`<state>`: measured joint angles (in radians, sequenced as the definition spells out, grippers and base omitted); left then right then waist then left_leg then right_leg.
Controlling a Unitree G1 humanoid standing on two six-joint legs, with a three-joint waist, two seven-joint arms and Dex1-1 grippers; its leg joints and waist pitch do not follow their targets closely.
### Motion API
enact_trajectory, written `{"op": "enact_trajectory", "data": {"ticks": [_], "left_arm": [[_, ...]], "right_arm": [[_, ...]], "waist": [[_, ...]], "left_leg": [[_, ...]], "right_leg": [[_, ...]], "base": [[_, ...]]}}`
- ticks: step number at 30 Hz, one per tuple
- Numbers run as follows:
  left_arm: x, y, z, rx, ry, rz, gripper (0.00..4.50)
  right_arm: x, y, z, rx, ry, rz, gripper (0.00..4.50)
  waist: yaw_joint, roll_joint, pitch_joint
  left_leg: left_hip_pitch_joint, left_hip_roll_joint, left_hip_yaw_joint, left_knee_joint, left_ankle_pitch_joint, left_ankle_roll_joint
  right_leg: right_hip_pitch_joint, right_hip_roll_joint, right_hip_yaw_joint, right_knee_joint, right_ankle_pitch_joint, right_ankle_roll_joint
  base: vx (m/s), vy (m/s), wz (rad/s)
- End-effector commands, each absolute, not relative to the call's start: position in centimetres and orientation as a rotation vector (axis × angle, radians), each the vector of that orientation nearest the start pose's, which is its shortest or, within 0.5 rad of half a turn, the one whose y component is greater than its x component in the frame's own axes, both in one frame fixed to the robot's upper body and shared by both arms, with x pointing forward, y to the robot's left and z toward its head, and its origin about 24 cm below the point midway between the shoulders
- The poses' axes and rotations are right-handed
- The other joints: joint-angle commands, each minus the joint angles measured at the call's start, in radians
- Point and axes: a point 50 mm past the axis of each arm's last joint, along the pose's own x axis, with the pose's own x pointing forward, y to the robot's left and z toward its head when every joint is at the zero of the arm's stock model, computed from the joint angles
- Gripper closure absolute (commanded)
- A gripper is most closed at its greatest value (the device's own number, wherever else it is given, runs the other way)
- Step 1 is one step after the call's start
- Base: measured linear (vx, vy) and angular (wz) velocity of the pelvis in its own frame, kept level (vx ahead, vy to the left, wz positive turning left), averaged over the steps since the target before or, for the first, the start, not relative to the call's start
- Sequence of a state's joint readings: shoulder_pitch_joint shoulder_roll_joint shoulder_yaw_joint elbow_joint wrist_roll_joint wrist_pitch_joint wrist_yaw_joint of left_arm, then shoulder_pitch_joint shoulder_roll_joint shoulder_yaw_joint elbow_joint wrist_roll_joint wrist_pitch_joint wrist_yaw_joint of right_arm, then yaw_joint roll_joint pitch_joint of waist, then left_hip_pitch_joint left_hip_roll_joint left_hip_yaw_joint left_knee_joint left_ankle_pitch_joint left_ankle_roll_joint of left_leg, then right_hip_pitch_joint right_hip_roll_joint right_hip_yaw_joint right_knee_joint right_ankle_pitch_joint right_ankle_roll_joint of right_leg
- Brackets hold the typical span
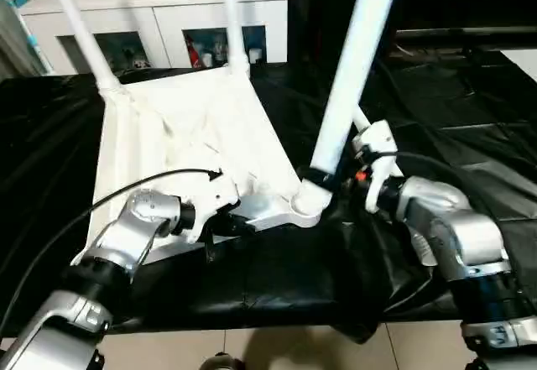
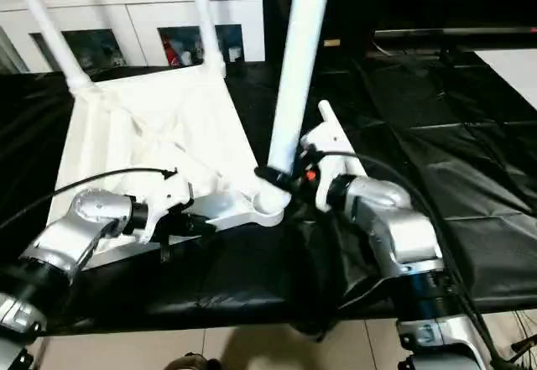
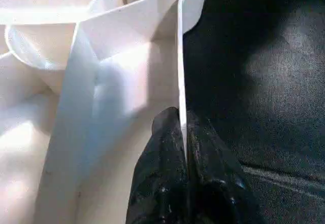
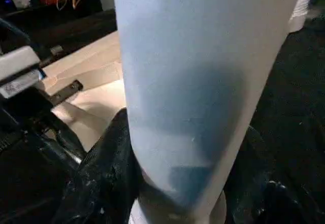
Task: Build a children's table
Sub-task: Rotate table base
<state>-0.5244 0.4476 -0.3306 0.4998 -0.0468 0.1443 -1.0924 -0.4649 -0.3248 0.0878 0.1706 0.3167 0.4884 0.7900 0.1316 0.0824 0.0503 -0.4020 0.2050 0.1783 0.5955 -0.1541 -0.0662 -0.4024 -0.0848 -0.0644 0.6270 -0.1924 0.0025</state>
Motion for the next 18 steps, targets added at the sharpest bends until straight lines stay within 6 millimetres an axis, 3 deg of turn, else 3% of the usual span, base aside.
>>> {"op": "enact_trajectory", "data": {"ticks": [1,2,3,4,6,10,18], "left_arm": [[30.7,14.2,4.9,0.359,0.397,-1.231,4.50],[30.6,14.2,4.8,0.360,0.391,-1.222,4.50],[30.5,14.2,4.8,0.355,0.380,-1.218,4.50],[30.5,14.2,4.9,0.345,0.367,-1.207,4.50],[30.5,14.3,4.9,0.338,0.358,-1.199,4.50],[30.4,14.3,5.1,0.329,0.339,-1.193,4.50],[29.4,14.7,4.5,0.364,0.412,-1.265,4.50]], "right_arm": [[31.5,-12.7,9.5,0.002,0.240,0.969,2.62],[31.5,-12.4,9.3,-0.013,0.250,0.981,2.62],[31.6,-12.2,9.2,-0.031,0.257,0.990,2.62],[31.8,-12.1,9.1,-0.043,0.264,0.993,2.62],[31.9,-12.0,9.1,-0.051,0.269,0.994,2.62],[32.3,-11.9,9.2,-0.063,0.276,1.000,2.62],[33.2,-11.8,8.7,-0.069,0.297,0.989,2.62]], "waist": [[-0.006,-0.032,-0.072],[-0.006,-0.030,-0.072],[-0.009,-0.043,-0.072],[-0.009,-0.037,-0.071],[-0.010,-0.034,-0.072],[-0.014,-0.046,-0.073],[-0.023,-0.043,-0.073]], "left_leg": [[0.026,0.023,-0.006,-0.068,-0.209,0.014],[0.025,0.022,-0.005,-0.068,-0.207,0.014],[0.023,0.022,-0.004,-0.068,-0.204,0.016],[0.024,0.022,-0.005,-0.069,-0.198,0.017],[0.027,0.023,-0.005,-0.069,-0.207,0.010],[0.024,0.022,-0.006,-0.069,-0.202,0.011],[0.025,0.021,-0.004,-0.067,-0.194,0.014]], "right_leg": [[0.037,-0.059,0.041,-0.081,-0.268,-0.162],[0.035,-0.058,0.041,-0.081,-0.266,-0.156],[0.037,-0.058,0.041,-0.081,-0.262,-0.154],[0.036,-0.057,0.041,-0.080,-0.260,-0.153],[0.034,-0.057,0.041,-0.081,-0.261,-0.155],[0.037,-0.057,0.041,-0.075,-0.223,-0.162],[0.038,-0.054,0.040,-0.073,-0.191,-0.184]], "base": [[0.000,0.000,0.00],[0.000,0.000,0.00],[0.000,0.000,0.00],[0.000,0.000,0.00],[0.000,0.000,0.00],[0.000,0.000,0.00],[0.000,0.000,0.00]]}}
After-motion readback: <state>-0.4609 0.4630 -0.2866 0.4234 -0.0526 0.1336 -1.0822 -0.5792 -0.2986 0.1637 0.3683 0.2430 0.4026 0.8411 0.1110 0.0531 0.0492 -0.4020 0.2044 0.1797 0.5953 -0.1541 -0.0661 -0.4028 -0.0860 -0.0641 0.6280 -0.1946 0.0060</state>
